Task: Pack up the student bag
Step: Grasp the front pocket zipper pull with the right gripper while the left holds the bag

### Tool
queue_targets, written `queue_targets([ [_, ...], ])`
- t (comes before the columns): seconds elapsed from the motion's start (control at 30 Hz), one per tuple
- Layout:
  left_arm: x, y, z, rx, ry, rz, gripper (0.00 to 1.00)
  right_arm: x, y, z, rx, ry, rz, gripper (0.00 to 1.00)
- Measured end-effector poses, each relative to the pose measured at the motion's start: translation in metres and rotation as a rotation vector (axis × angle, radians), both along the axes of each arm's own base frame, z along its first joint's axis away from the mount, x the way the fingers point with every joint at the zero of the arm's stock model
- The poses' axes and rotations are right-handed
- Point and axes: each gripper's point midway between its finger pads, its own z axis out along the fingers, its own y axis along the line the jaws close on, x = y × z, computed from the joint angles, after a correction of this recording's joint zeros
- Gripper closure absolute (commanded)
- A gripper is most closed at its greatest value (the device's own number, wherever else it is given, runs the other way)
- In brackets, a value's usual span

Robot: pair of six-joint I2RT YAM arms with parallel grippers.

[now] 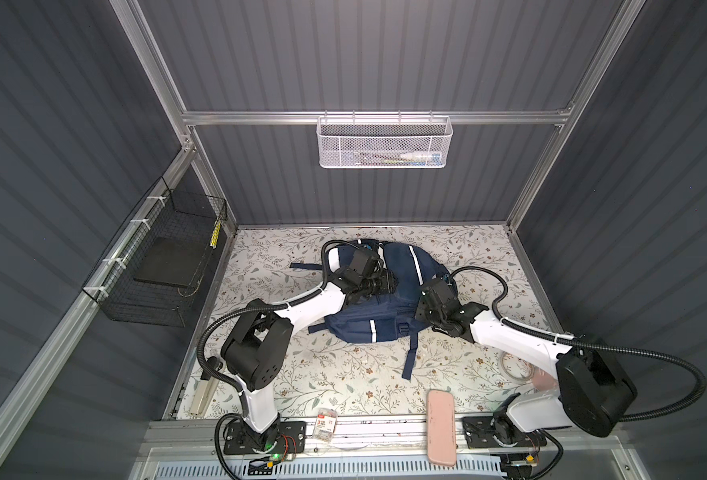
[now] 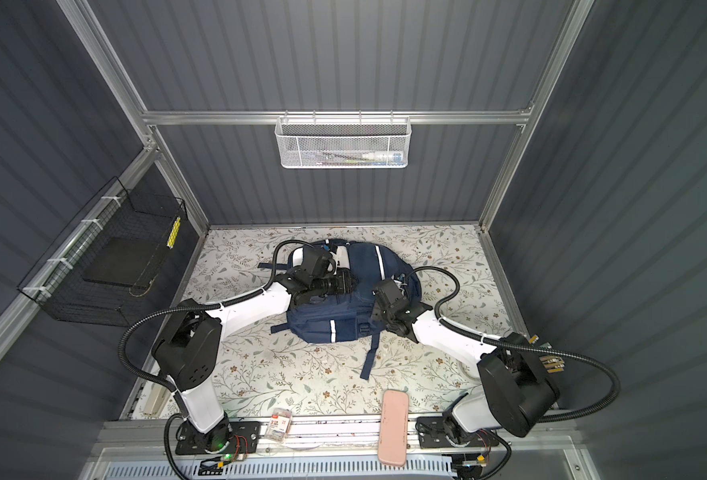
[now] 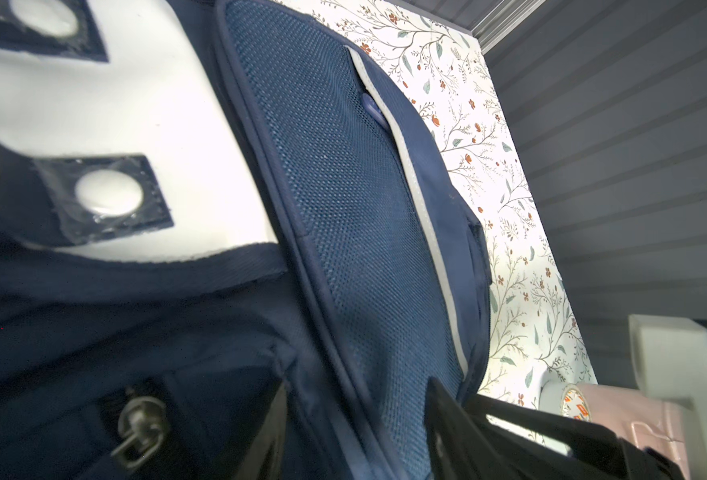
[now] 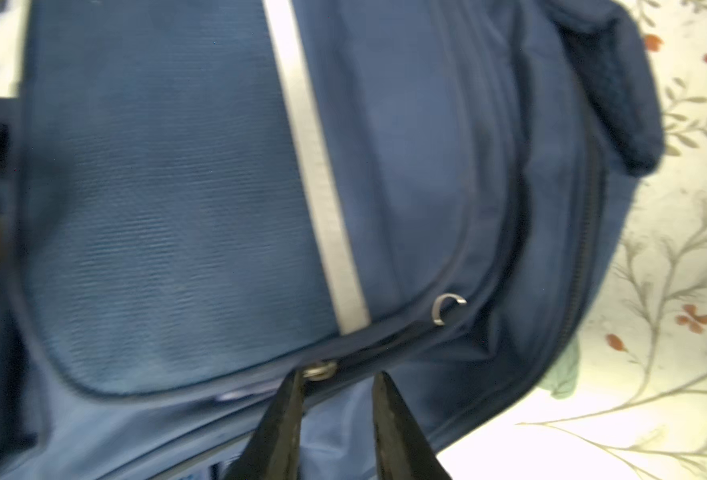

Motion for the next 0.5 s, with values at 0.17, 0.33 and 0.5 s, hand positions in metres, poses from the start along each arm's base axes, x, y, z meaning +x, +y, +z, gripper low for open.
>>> queue_targets([
  [0.17,0.000,0.000,0.000,0.001,-0.001,0.001,0.45,0.000,0.001,0.002,0.027,-0.007,0.013,0.52],
  [0.33,-0.001,-0.001,0.000,0.008,-0.006,0.005,0.44,0.000,0.006,-0.001,0.032,-0.001,0.011,0.48],
  [0.5,0.002,-0.004,-0.006,0.035,-0.004,0.011,0.51,0.002,0.010,-0.007,0.034,-0.001,0.002,0.48],
])
